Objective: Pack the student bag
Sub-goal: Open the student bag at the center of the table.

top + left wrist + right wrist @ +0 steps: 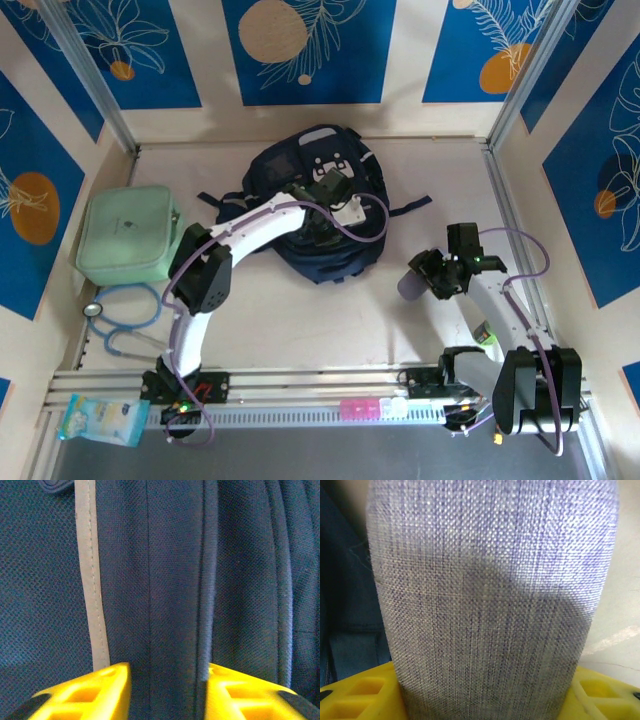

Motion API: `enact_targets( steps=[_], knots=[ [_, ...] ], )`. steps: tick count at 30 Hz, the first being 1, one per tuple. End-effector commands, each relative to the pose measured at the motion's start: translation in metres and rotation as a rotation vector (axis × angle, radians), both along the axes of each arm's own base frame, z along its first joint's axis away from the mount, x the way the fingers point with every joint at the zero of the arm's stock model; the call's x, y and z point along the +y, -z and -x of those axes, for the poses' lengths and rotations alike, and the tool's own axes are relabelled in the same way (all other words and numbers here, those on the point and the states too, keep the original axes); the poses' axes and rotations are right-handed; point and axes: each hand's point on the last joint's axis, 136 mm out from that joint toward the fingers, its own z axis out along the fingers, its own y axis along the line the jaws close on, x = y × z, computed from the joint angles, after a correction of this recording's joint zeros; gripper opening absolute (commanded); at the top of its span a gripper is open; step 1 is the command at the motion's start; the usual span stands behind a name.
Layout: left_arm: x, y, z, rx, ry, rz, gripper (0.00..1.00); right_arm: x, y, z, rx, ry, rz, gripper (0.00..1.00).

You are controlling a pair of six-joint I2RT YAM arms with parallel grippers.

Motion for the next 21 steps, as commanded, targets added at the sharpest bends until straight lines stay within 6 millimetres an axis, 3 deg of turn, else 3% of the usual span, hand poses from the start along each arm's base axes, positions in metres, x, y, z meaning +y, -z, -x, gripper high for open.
enact_targets(
  steps=[1,5,12,17,21],
  knots=[
    [0.002,-0.033,-0.010,-0.072,0.000,0.031,0.31,0.006,-0.007,-0.003,-0.031,-0.012,-0.040,0.56],
    [-0.002,-0.057,-0.009,-0.102,0.007,0.088,0.20,0.009,-0.009,-0.003,-0.036,-0.013,-0.058,0.56],
    [0.002,-0.071,-0.015,-0.119,-0.051,0.129,0.01,0.016,-0.015,-0.008,-0.068,-0.024,-0.103,0.56],
    [-0.003,-0.091,-0.016,-0.112,-0.116,0.237,0.00,0.033,-0.032,-0.022,-0.163,-0.084,-0.180,0.56],
    [-0.025,-0.129,-0.007,-0.055,-0.140,0.448,0.00,0.058,-0.059,-0.042,-0.277,-0.152,-0.275,0.57]
  ],
)
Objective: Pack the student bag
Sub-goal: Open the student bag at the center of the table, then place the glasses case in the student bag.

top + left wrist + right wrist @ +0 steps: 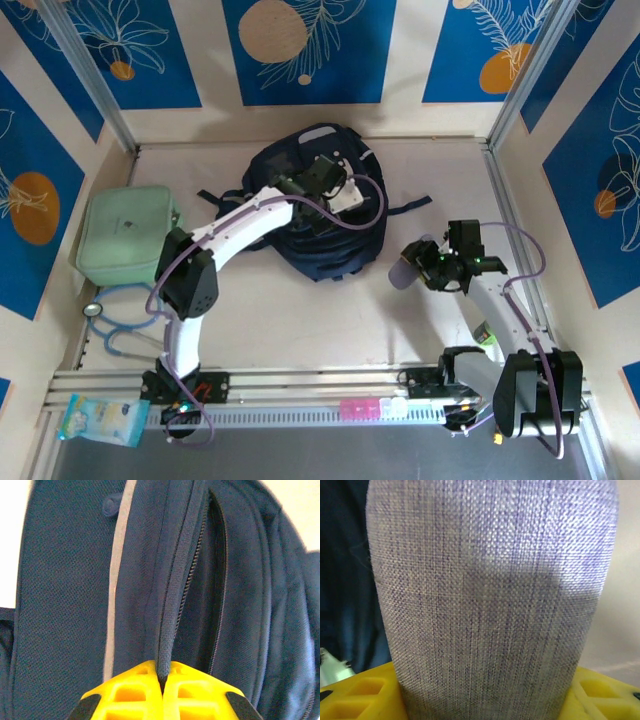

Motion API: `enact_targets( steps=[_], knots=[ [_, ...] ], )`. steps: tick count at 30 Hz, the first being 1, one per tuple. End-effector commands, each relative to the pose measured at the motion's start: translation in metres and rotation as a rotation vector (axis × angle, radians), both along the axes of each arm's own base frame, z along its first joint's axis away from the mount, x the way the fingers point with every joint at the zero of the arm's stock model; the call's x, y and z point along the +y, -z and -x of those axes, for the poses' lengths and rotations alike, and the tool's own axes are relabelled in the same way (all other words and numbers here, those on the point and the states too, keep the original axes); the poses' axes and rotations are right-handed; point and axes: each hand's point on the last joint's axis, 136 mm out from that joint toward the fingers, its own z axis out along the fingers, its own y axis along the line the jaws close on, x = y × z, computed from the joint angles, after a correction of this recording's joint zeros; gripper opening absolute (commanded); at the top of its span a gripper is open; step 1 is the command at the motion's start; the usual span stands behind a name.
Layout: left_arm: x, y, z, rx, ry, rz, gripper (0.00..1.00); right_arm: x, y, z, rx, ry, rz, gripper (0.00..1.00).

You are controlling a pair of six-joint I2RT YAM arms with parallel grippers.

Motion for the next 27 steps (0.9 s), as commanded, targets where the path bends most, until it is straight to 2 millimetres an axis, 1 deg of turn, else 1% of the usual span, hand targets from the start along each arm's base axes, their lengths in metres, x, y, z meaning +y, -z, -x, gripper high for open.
enact_targets(
  steps=[1,3,5,8,12,14,16,19,20,22,24,27],
  knots=[
    [-0.031,-0.084,0.002,-0.018,-0.015,0.328,0.00,0.032,-0.038,-0.022,-0.150,-0.088,-0.131,0.56],
    [-0.046,-0.102,0.009,0.030,0.003,0.436,0.00,0.044,-0.051,-0.032,-0.188,-0.118,-0.149,0.56],
    [-0.057,-0.119,0.012,0.059,0.006,0.516,0.00,0.055,-0.065,-0.043,-0.224,-0.136,-0.167,0.56],
    [-0.062,-0.138,0.005,0.055,-0.029,0.585,0.00,0.068,-0.077,-0.061,-0.236,-0.127,-0.208,0.57],
    [-0.068,-0.160,-0.004,0.064,-0.062,0.659,0.00,0.086,-0.080,-0.087,-0.196,-0.126,-0.268,0.57],
    [-0.068,-0.166,-0.009,0.077,-0.081,0.686,0.00,0.093,-0.080,-0.102,-0.171,-0.124,-0.275,0.57],
    [-0.066,-0.167,-0.015,0.084,-0.107,0.699,0.00,0.096,-0.078,-0.113,-0.153,-0.108,-0.270,0.56],
    [-0.061,-0.165,-0.021,0.105,-0.139,0.713,0.00,0.100,-0.077,-0.126,-0.122,-0.098,-0.289,0.62],
    [-0.060,-0.165,-0.022,0.113,-0.141,0.718,0.00,0.105,-0.079,-0.129,-0.125,-0.110,-0.303,0.67],
    [-0.058,-0.162,-0.024,0.124,-0.149,0.718,0.00,0.113,-0.084,-0.133,-0.136,-0.145,-0.324,0.75],
    [-0.058,-0.160,-0.024,0.128,-0.152,0.713,0.00,0.119,-0.088,-0.134,-0.135,-0.176,-0.332,0.78],
    [-0.057,-0.158,-0.026,0.137,-0.157,0.715,0.00,0.121,-0.086,-0.131,-0.124,-0.188,-0.324,0.80]
  ],
)
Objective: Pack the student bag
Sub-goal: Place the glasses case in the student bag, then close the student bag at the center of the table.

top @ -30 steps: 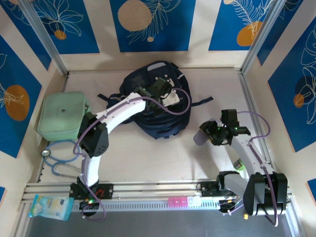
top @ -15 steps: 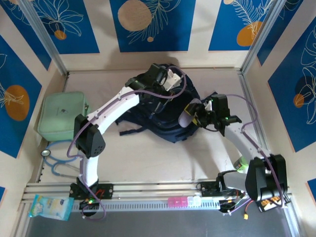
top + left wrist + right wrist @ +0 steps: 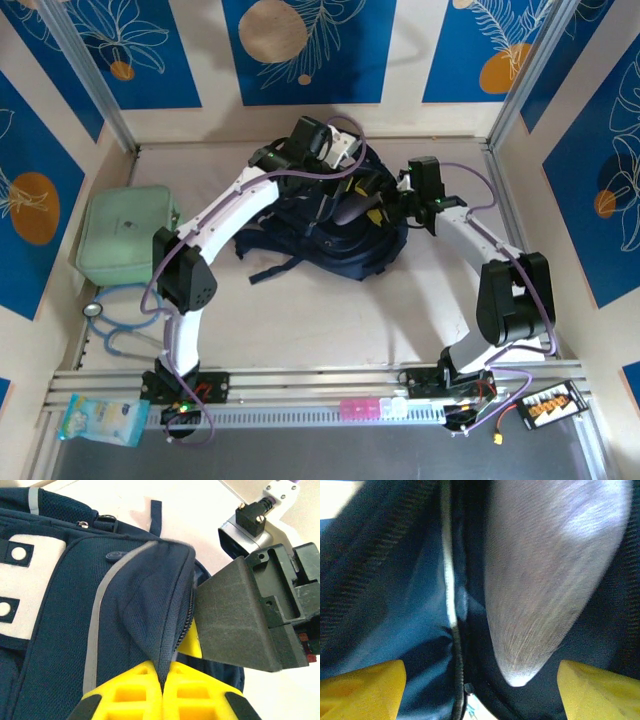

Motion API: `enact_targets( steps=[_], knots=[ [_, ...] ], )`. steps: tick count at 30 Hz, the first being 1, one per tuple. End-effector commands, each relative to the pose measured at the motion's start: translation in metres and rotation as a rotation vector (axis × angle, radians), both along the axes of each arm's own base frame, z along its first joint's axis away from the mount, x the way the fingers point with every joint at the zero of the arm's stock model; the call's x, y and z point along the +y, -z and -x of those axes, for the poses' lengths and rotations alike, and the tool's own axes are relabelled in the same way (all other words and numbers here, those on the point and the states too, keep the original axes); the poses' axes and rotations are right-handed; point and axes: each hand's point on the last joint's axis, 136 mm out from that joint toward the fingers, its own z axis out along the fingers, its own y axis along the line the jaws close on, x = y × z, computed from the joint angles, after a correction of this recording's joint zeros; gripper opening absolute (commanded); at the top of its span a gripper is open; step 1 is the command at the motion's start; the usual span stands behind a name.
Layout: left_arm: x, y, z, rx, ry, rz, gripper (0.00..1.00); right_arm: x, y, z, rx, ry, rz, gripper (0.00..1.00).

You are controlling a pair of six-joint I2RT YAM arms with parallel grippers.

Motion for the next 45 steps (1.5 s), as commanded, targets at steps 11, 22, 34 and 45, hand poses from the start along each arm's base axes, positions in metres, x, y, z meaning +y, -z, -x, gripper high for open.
enact_targets(
  steps=[11,22,34,45],
  knots=[
    [-0.016,-0.060,0.002,-0.086,0.066,0.179,0.00,-0.032,-0.004,0.012,-0.037,0.073,0.177,0.55],
    [-0.018,-0.058,0.005,-0.080,0.080,0.182,0.00,-0.018,0.021,-0.012,0.025,0.027,0.247,0.41],
    [-0.017,-0.051,0.003,-0.067,0.076,0.173,0.00,0.036,0.028,-0.041,-0.001,-0.095,0.042,0.26],
    [-0.017,-0.037,0.012,-0.016,0.108,0.164,0.07,-0.031,-0.004,0.007,-0.063,0.041,0.130,0.37]
  ],
)
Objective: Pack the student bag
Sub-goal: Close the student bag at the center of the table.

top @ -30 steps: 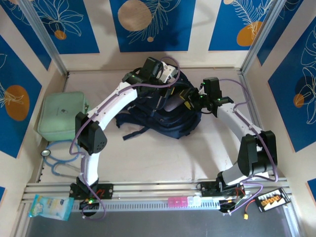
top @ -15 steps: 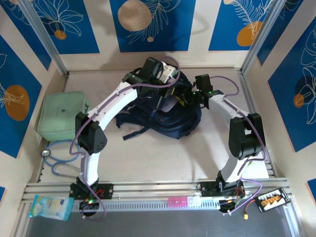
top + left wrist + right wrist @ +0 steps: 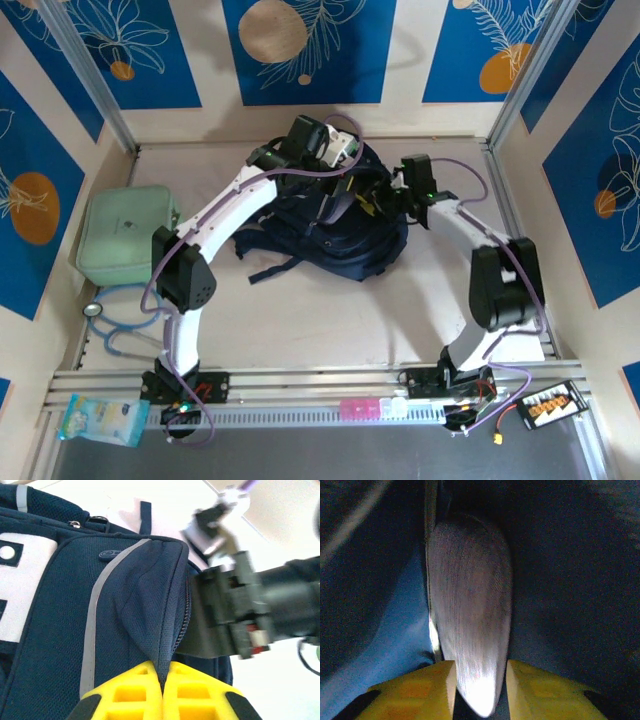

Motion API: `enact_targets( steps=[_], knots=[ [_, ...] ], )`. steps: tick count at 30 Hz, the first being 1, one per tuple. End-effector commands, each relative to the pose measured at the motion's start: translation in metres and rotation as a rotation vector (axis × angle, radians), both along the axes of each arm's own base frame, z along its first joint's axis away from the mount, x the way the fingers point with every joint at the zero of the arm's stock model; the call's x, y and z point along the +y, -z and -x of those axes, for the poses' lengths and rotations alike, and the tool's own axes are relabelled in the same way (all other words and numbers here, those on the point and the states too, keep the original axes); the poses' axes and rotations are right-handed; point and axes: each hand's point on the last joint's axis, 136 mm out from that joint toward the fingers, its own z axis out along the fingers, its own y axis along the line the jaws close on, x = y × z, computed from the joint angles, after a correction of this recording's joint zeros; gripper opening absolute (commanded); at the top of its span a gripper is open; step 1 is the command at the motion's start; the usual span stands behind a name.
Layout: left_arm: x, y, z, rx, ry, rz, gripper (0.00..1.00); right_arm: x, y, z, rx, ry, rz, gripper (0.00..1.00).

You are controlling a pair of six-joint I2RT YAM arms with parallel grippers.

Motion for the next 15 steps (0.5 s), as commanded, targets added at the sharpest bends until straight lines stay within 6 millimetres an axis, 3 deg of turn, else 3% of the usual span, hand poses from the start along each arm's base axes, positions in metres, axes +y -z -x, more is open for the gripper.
enact_targets(
  steps=[1,3,7,11,15],
  knots=[
    [-0.014,-0.031,0.013,-0.043,0.089,0.110,0.10,-0.031,-0.017,0.031,-0.033,0.051,0.095,0.39],
    [-0.011,-0.018,0.019,-0.023,0.102,0.099,0.20,-0.050,-0.008,0.053,-0.006,0.082,0.174,0.43],
    [-0.008,-0.001,0.044,0.023,0.173,0.117,0.52,-0.081,0.007,0.088,0.034,0.140,0.276,0.52],
    [0.000,0.004,0.070,0.048,0.226,0.157,0.80,-0.085,0.007,0.100,0.007,0.137,0.314,0.57],
    [0.033,0.022,0.056,0.059,0.071,0.123,0.81,-0.067,0.003,0.099,-0.035,0.070,0.347,0.66]
  ],
)
